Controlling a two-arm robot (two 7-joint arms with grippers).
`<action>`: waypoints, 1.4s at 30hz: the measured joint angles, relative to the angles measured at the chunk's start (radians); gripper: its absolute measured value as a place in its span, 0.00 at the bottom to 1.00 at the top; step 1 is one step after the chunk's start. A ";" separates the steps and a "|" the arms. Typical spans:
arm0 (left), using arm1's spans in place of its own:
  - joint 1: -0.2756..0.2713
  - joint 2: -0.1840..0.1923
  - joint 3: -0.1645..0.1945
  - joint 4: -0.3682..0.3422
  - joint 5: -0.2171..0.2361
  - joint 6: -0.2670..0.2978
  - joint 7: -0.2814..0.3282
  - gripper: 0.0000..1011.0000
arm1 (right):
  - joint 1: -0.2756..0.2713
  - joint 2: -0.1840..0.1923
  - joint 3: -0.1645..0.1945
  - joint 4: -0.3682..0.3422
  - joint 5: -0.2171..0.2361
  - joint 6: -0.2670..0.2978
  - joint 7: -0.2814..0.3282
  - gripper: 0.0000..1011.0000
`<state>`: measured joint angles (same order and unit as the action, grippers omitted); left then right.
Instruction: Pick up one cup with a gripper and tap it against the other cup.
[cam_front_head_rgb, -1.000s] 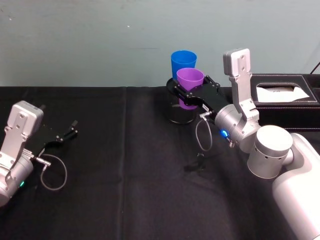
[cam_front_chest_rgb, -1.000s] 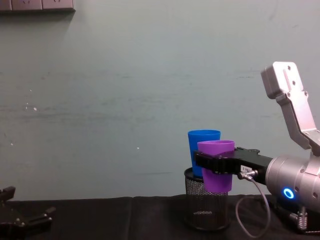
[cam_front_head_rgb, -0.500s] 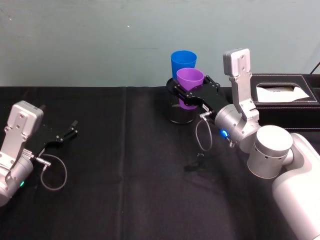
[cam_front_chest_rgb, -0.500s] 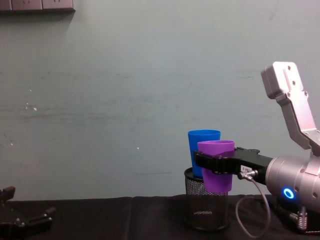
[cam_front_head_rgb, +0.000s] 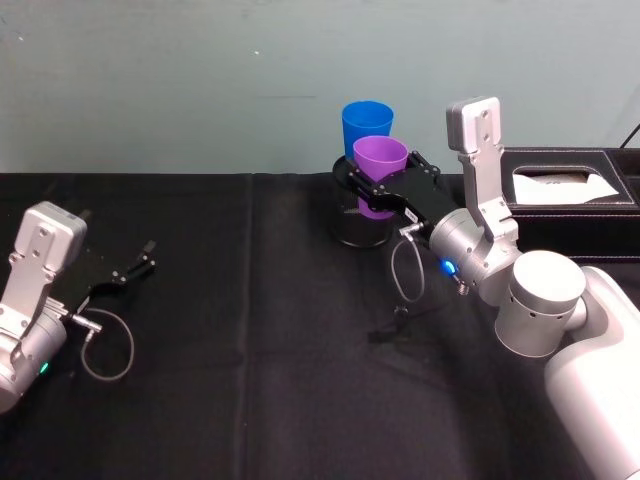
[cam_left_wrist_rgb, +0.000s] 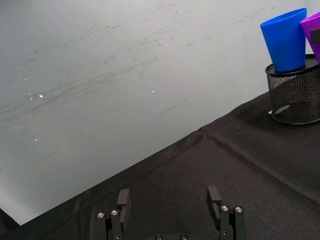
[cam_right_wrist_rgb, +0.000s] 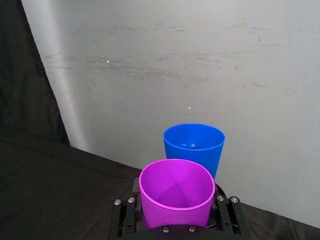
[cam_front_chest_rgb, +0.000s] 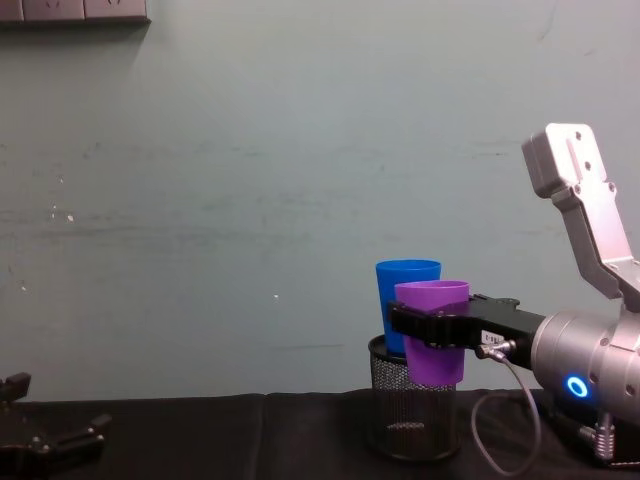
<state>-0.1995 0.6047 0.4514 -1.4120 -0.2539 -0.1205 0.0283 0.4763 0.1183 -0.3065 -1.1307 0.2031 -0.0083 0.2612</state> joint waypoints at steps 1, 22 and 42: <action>0.000 0.000 0.000 0.000 0.000 0.000 0.000 0.99 | 0.000 0.000 0.000 0.000 0.000 0.000 0.000 0.72; 0.000 0.000 0.000 0.000 0.000 0.000 0.000 0.99 | 0.000 0.000 0.000 0.000 0.000 0.000 0.000 0.72; 0.000 0.000 0.000 0.000 0.000 0.000 0.000 0.99 | 0.000 0.000 0.000 0.000 0.000 0.000 0.000 0.72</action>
<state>-0.1995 0.6047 0.4514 -1.4120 -0.2539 -0.1205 0.0283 0.4763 0.1183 -0.3065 -1.1307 0.2031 -0.0083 0.2612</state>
